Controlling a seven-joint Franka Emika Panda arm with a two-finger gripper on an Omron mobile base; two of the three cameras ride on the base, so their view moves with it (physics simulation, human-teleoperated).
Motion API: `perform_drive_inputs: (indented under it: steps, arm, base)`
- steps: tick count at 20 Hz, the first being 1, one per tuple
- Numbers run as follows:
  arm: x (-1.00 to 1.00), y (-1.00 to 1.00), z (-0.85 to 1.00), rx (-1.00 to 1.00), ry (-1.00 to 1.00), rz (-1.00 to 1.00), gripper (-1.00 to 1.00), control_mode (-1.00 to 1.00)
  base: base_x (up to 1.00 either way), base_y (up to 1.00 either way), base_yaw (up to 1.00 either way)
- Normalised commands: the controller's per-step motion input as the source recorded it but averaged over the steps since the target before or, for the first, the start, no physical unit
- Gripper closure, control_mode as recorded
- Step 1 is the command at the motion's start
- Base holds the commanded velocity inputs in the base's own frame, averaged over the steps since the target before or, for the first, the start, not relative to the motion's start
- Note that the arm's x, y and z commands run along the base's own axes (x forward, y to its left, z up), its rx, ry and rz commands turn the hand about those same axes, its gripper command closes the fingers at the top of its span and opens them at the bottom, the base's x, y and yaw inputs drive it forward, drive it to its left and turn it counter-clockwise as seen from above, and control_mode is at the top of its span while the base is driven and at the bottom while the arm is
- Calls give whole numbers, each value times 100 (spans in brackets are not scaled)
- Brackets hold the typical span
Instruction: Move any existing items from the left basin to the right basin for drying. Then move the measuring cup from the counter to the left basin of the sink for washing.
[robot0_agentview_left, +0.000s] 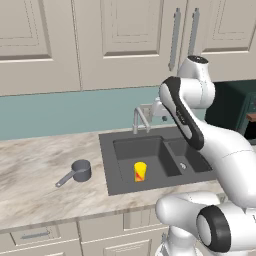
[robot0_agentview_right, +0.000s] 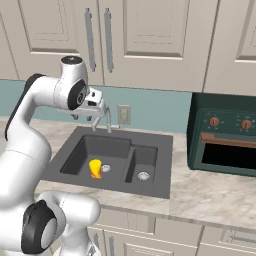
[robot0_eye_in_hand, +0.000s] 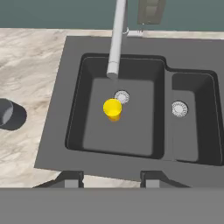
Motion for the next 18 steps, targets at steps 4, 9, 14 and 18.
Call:
perform_drive_inputs:
  steps: [4, 9, 14, 18]
  arm:
    - [-8, 5, 0, -1, -6, 0, -100, -100]
    - [-20, 13, -9, -6, -6, 0, -100, -100]
    - [-10, 0, -21, -7, 0, 0, -100, -100]
    - [-1, 0, -15, -6, 0, 0, -100, -100]
  base:
    - [0, 0, 0]
    - [0, 0, 0]
    - [0, 0, 0]
    - [0, 0, 0]
